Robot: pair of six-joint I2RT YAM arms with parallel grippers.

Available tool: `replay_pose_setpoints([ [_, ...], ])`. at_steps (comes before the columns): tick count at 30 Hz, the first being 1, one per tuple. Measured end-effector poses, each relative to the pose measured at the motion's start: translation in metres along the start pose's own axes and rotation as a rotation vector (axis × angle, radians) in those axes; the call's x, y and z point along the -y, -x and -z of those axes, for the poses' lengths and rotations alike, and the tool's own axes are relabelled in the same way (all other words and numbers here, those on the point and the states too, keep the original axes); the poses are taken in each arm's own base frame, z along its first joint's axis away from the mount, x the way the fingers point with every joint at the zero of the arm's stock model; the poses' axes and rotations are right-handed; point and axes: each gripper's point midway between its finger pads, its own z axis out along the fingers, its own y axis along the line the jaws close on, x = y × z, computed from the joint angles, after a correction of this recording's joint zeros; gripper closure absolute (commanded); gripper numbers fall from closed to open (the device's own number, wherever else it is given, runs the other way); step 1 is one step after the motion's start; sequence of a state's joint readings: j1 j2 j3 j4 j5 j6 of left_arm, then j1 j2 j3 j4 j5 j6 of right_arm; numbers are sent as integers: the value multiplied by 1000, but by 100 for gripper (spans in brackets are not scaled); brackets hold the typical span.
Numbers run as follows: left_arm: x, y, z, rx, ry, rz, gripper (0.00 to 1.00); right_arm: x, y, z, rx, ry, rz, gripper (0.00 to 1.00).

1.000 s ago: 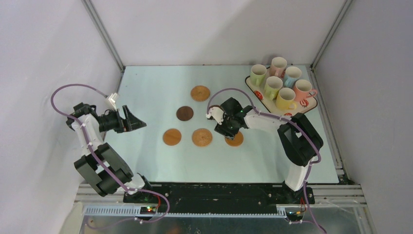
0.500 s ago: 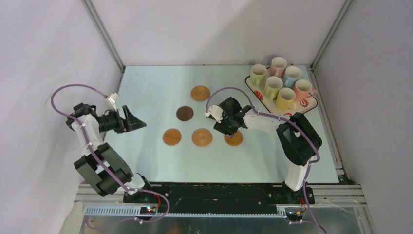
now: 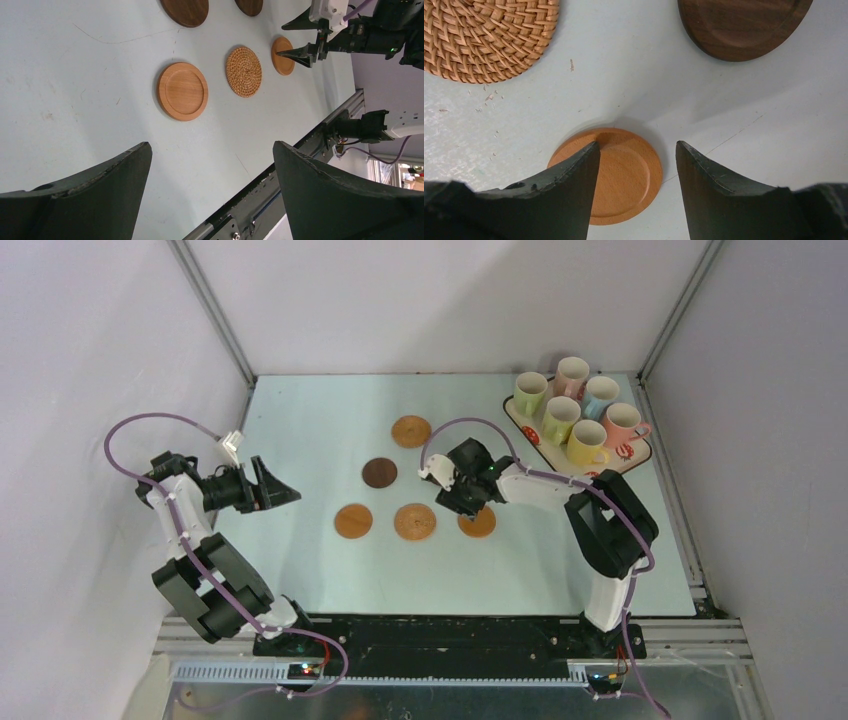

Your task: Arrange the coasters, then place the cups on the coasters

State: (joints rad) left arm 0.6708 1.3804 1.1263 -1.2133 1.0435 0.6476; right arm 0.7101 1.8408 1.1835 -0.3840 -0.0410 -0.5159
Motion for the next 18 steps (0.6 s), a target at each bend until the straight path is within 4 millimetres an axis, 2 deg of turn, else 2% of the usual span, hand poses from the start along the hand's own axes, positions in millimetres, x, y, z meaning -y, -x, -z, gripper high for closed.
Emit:
replay_pose_setpoints([
  [4,0,0,0,0,-1,1,2,3,-3,5,-5,0,0,28],
  [7,1,0,0,1,-3,1,2,7,-8,24,-9,11,-12,21],
  [10,1,0,0,0,-4,-2,2,31,-6,67,49,-25,-65,15],
  [14,3,-1,0,0,-10,-6,2,91,-8,142,161,-163,-211,12],
  [15,3,-1,1,0,-11,-9,2,108,-12,159,184,-211,-259,5],
  [18,8,0,3,3,-13,-29,2,142,-33,196,221,-323,-403,1],
])
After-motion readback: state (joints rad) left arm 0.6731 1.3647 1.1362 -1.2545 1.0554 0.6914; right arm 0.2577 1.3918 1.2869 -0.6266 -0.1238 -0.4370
